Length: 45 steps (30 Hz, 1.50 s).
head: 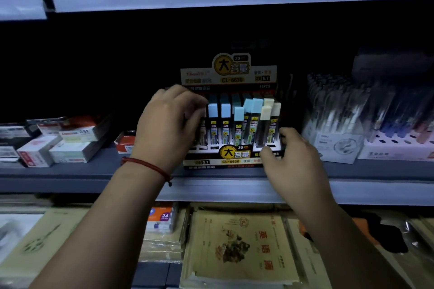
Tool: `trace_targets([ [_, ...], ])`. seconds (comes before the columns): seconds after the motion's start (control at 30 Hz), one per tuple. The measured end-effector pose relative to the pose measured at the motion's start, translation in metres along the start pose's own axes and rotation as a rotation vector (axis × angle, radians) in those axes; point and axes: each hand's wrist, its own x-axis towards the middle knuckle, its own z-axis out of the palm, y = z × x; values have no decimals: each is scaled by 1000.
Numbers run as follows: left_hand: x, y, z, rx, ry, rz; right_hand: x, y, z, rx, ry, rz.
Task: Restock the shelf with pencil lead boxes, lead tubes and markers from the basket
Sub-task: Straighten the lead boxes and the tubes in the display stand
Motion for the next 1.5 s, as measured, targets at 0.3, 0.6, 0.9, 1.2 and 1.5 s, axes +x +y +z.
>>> trace_targets([
  [0.3, 0, -5, -3, -358, 26, -110, 1, -29, -11, 185, 492, -310],
  [0.6, 1, -3, -2, -863, 36, -304, 28, -91, 3, 239, 46, -552],
  [0.9, -21, -23, 5, -1008, 141, -323, 46, -99, 8, 299, -89, -541],
  [1.2, -57, -36, 20, -912, 46, -477, 54, -96, 4, 315, -123, -530],
  [1.5, -61, -36, 20, -912, -131, -629, 46, -96, -9, 209, -128, -560],
])
